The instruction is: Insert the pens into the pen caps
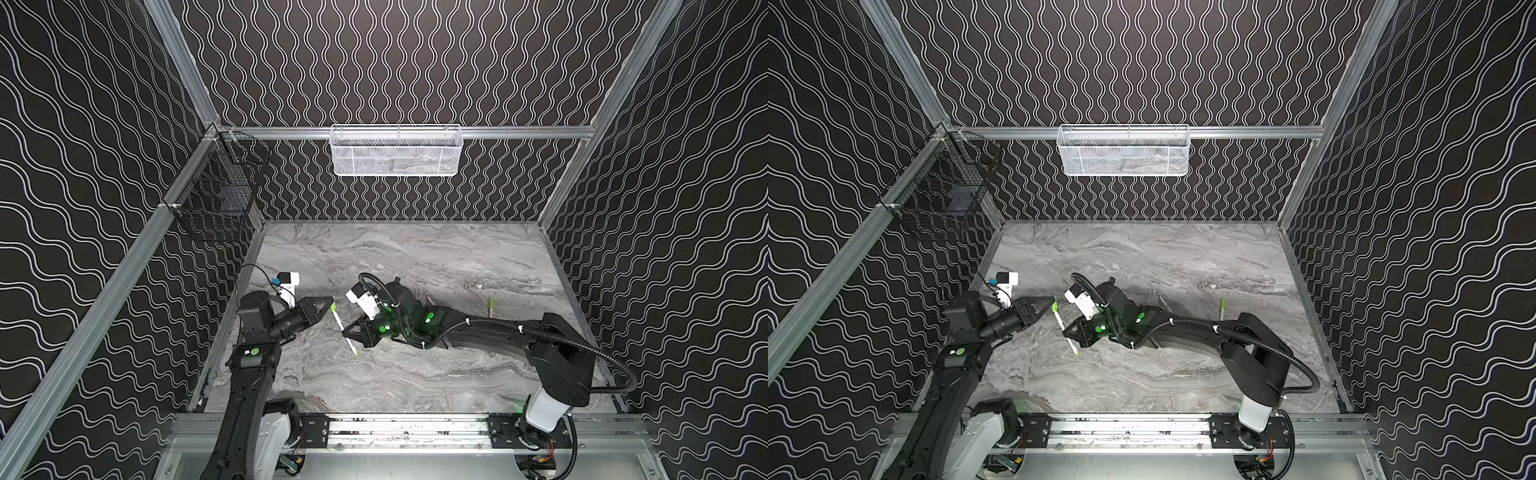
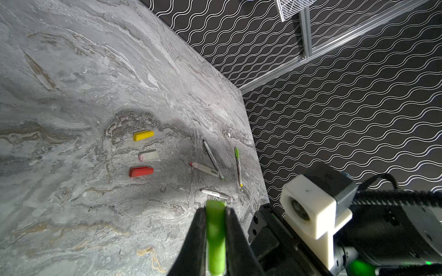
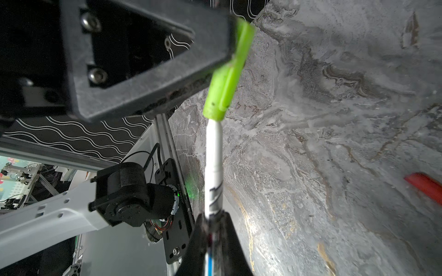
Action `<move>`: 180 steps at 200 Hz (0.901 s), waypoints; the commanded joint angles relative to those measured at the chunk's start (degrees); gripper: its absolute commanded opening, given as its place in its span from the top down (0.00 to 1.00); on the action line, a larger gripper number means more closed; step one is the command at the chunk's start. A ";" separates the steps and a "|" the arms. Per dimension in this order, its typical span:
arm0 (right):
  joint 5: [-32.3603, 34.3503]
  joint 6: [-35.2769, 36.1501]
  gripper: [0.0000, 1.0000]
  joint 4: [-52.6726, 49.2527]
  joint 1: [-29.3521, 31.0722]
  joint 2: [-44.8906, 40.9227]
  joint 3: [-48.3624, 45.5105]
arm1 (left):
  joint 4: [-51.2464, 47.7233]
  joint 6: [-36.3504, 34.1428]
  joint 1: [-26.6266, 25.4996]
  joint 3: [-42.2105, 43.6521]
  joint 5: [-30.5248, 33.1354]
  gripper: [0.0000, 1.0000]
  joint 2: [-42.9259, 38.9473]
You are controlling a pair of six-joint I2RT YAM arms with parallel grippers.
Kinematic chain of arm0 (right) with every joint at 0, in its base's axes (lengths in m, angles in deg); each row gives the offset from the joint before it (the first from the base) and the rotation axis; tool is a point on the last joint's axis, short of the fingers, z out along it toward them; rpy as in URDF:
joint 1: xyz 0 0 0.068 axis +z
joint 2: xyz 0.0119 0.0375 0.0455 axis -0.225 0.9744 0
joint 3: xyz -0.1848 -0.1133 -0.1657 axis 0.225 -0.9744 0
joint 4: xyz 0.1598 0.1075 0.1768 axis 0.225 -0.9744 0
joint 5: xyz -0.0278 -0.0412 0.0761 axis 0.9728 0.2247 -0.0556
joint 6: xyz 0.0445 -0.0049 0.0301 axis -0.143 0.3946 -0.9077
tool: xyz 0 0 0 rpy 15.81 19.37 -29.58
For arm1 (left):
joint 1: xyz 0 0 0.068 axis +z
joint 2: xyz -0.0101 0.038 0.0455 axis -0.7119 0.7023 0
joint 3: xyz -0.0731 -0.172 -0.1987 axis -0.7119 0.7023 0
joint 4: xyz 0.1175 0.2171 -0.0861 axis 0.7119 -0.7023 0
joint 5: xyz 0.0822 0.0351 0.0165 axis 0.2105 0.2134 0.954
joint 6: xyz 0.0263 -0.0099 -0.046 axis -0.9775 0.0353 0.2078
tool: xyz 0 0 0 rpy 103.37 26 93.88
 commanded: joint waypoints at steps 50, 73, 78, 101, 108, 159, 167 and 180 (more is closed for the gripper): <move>0.11 -0.15 0.90 1.16 -0.79 0.54 1.36 | 2.55 -0.13 0.07 0.07 -0.88 0.84 -0.15; 0.24 0.77 0.90 0.45 -0.87 1.02 3.05 | 2.23 -0.43 0.14 -0.17 -0.75 0.84 -0.49; 0.41 1.10 0.90 0.36 -0.97 1.10 3.37 | 1.96 -0.58 0.08 -0.16 -0.65 0.84 -0.67; 0.49 2.13 0.90 0.17 -1.48 1.33 4.54 | 1.17 -1.00 0.00 -0.45 -0.49 0.84 -1.37; 0.38 2.40 0.90 -0.05 -1.67 1.43 5.00 | 1.36 -0.85 -0.01 -0.37 -0.57 0.83 -1.50; -0.06 3.76 0.90 -1.29 -3.60 1.64 8.15 | 1.59 -0.80 -0.28 -0.21 -0.53 0.81 -2.77; -0.29 4.25 0.90 -1.89 -3.76 1.68 9.01 | 1.91 -0.72 -0.32 -0.19 -0.56 0.80 -2.76; -0.81 4.98 0.90 -2.69 -3.89 2.03 10.16 | 2.55 -0.37 -0.56 -0.10 -1.04 0.77 -2.46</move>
